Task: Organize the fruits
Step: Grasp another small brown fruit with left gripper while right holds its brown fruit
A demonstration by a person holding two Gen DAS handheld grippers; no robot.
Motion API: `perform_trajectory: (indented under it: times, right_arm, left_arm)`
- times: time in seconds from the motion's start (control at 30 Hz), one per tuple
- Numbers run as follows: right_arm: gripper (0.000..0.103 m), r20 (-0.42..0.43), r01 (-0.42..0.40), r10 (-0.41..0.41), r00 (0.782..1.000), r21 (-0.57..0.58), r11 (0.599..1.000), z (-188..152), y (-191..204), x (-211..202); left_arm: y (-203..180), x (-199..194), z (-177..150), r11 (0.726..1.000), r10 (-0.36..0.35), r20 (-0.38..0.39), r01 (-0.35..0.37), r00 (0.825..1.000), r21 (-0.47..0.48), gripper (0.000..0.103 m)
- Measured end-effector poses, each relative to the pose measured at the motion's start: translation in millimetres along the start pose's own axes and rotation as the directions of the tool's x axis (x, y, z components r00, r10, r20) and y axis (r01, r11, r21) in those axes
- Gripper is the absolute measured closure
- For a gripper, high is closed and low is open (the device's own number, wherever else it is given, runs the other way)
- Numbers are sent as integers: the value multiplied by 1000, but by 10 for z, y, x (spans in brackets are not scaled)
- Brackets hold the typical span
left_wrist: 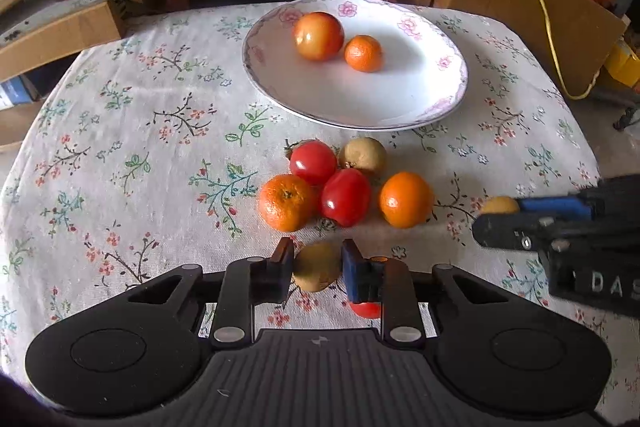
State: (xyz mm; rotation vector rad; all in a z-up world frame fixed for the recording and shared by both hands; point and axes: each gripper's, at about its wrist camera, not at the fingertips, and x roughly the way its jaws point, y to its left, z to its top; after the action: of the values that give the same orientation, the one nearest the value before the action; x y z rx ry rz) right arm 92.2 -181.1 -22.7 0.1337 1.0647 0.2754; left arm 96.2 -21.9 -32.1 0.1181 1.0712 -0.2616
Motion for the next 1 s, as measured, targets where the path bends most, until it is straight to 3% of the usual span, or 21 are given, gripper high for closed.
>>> perform_trajectory:
  times: [1.0]
  right_arm:
    - [77, 64, -19, 17, 998, 29, 999, 296, -43, -65]
  left_arm:
    - [-49, -208, 330, 998, -62, 92, 65, 994, -24, 70]
